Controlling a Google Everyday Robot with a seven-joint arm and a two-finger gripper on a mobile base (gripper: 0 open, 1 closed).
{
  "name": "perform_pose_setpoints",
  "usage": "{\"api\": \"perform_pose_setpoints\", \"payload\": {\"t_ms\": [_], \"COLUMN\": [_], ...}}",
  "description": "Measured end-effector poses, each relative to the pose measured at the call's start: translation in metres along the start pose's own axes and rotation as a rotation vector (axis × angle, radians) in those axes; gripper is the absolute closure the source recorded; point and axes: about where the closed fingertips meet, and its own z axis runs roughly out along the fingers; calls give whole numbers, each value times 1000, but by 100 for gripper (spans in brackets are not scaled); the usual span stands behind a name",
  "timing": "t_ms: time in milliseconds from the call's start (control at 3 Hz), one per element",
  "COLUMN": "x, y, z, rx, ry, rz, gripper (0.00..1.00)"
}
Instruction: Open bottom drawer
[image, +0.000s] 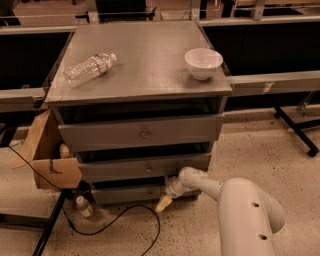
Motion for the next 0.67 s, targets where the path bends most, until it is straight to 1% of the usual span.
{"api": "perform_pose_setpoints", "payload": {"t_ms": [333, 667], "x": [5, 8], "y": [0, 0], "z": [6, 7], "rx": [-16, -20], "ry": [13, 18], "rz": [3, 6], "gripper": [16, 40]}}
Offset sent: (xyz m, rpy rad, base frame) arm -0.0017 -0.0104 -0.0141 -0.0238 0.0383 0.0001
